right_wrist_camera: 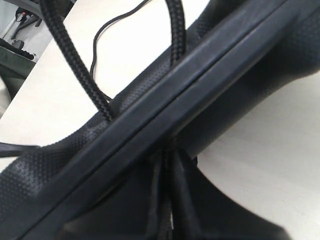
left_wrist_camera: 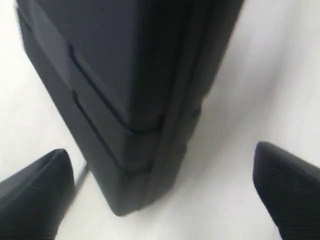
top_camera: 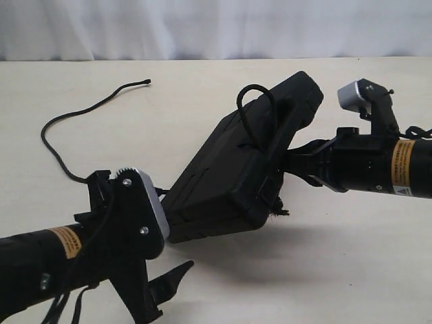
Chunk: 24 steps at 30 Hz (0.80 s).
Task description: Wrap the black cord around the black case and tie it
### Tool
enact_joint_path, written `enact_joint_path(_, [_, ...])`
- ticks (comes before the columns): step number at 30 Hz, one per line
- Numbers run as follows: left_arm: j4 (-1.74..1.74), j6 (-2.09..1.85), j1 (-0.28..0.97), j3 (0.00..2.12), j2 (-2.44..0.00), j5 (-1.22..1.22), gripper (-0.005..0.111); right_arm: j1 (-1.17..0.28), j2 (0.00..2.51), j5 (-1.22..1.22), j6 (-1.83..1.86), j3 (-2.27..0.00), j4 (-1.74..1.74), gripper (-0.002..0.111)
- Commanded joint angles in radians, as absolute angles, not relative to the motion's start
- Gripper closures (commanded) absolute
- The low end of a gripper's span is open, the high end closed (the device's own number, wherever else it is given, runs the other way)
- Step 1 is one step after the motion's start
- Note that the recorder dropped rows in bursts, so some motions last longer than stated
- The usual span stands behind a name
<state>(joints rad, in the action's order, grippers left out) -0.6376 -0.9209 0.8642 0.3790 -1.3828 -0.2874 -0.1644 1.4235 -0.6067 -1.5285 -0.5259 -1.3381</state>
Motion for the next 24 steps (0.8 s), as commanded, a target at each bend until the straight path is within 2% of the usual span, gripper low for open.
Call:
enact_joint_path(1, [-0.711,-0.92,0.872,0.38,-1.24,-0.267,0.015,-0.164,1.417,-0.614,-1.52,-0.529,-1.324,0.104])
enact_joint_path(6, [-0.789,-1.021,0.872,0.38,-1.086,-0.226,0.015,-0.164,1.417,-0.614,-1.52,-0.529,-1.324,0.104])
enact_joint_path(10, [-0.947,-1.014,0.855,0.44,-1.031,-0.337,0.015,-0.164,1.417,-0.614,-1.52,-0.529,-1.324,0.104])
enact_joint_path(11, [-0.977,-1.016,0.836,0.464,-1.041,-0.296,0.015,-0.164,1.417,-0.614,-1.52,-0.529,-1.324,0.104])
enact_joint_path(13, [-0.987,-1.008,0.72,0.58,-1.109,-0.066,0.015,-0.164,1.417,-0.614,-1.515,-0.529,-1.324,0.104])
enact_joint_path(17, [-1.011,-0.825,0.432,0.895,-1.348,0.424,0.015,-0.164,1.417,-0.614,-1.513,-0.529,-1.324,0.104])
enact_joint_path(19, [-1.053,-0.839,0.39,1.037,-1.486,0.612,0.015,-0.164,1.417,-0.614,-1.506,-0.529,-1.324,0.104])
enact_joint_path(24, [-1.09,-0.842,0.397,1.183,-1.706,0.633,0.015,-0.164,1.417,-0.614,-1.501,-0.529,-1.324,0.104])
